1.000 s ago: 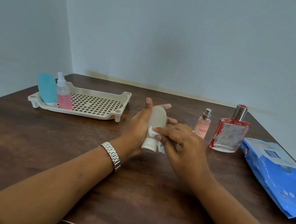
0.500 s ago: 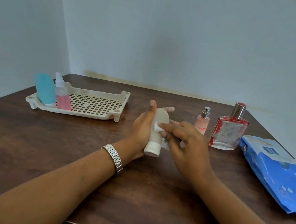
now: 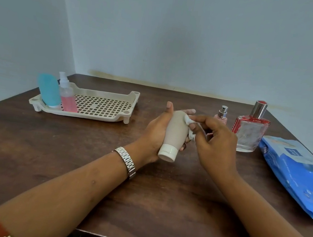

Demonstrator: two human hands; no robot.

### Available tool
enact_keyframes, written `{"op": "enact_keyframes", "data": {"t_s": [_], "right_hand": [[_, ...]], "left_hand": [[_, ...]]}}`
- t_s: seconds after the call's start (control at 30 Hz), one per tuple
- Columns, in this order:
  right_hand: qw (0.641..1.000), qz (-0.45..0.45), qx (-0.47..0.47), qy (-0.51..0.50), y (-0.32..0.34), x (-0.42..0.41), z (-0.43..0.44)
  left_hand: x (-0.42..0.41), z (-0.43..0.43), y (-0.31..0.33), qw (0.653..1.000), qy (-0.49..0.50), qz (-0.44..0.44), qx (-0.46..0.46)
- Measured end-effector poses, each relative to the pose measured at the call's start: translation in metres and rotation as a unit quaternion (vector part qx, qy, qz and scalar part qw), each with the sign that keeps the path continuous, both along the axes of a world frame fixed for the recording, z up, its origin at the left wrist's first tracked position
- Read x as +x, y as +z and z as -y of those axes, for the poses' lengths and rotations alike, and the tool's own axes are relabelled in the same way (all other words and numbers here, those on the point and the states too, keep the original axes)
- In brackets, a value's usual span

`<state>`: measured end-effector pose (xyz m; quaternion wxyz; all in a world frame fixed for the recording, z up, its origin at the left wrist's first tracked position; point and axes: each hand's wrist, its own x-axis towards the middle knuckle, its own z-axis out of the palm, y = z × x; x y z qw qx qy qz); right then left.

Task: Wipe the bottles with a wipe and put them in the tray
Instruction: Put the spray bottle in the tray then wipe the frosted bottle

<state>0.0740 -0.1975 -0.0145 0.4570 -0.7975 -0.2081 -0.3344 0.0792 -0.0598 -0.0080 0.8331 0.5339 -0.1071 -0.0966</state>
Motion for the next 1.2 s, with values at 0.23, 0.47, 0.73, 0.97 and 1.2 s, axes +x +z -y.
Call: {"op": "enact_keyframes", "data": {"t_s": [0.23,0.47,0.73,0.97,1.2], "right_hand": [[0.998,-0.036,0.037,0.038,-0.003,-0.006,-0.005],[0.987,-0.025,-0.082,0.137,0.003,-0.016,-0.008],[0.997,-0.021,-0.01,0.074,0.007,-0.006,-0.003],[0.997,-0.037,0.058,0.03,0.005,-0.004,-0.004],[0.987,0.023,-0.1,0.126,0.003,-0.018,-0.012]], "left_hand": [[0.003,-0.006,0.001,0.999,0.017,0.029,0.002],[0.008,-0.016,0.003,0.997,0.076,0.018,-0.013],[0.006,-0.012,0.002,0.997,0.072,0.003,-0.01],[0.002,-0.002,-0.001,0.998,0.061,0.03,0.007],[0.004,-0.012,0.001,0.996,0.067,0.057,0.013]]}}
